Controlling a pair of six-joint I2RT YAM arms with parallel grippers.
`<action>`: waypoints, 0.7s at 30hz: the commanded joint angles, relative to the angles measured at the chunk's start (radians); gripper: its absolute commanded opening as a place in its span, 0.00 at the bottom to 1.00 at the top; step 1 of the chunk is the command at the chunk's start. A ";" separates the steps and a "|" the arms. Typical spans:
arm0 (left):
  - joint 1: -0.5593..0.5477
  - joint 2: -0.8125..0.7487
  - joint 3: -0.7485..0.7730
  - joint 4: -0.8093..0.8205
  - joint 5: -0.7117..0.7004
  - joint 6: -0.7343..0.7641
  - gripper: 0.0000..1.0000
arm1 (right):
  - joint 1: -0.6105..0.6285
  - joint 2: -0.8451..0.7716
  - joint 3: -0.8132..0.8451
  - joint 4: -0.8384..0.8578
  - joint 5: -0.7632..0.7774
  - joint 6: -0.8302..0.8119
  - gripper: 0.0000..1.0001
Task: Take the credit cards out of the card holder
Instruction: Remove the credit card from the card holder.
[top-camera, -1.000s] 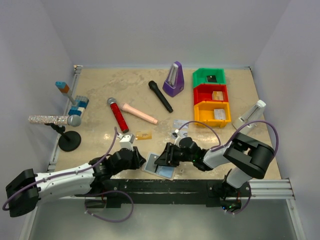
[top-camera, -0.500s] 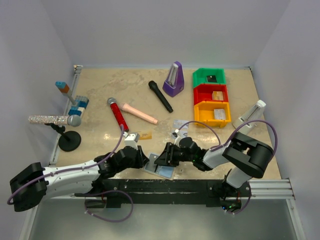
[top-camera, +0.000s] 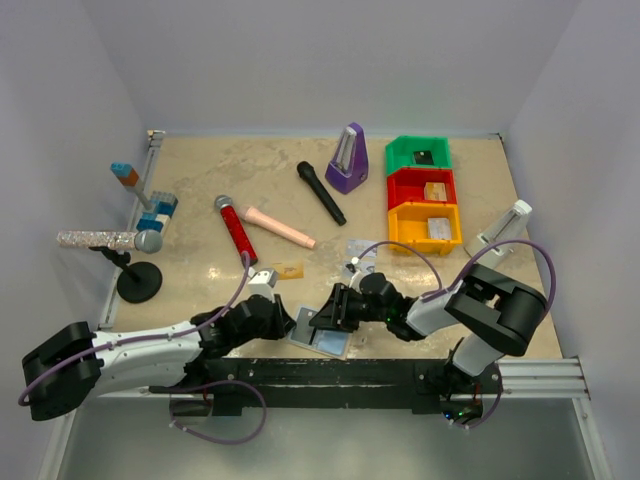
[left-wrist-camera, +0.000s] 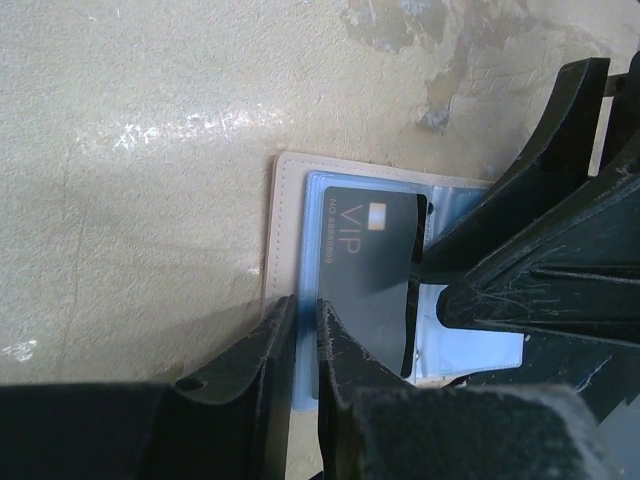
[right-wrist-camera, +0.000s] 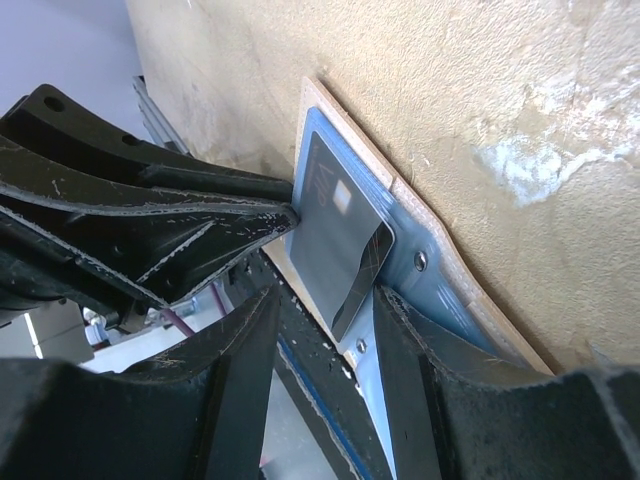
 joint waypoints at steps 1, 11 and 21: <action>-0.013 -0.003 -0.029 0.026 0.002 -0.028 0.18 | -0.007 0.005 0.013 0.031 -0.004 0.001 0.48; -0.040 -0.017 -0.074 0.040 -0.006 -0.069 0.17 | -0.008 0.037 0.013 0.109 -0.021 0.028 0.48; -0.053 -0.033 -0.098 0.044 -0.007 -0.091 0.16 | -0.008 0.104 0.030 0.174 -0.059 0.050 0.47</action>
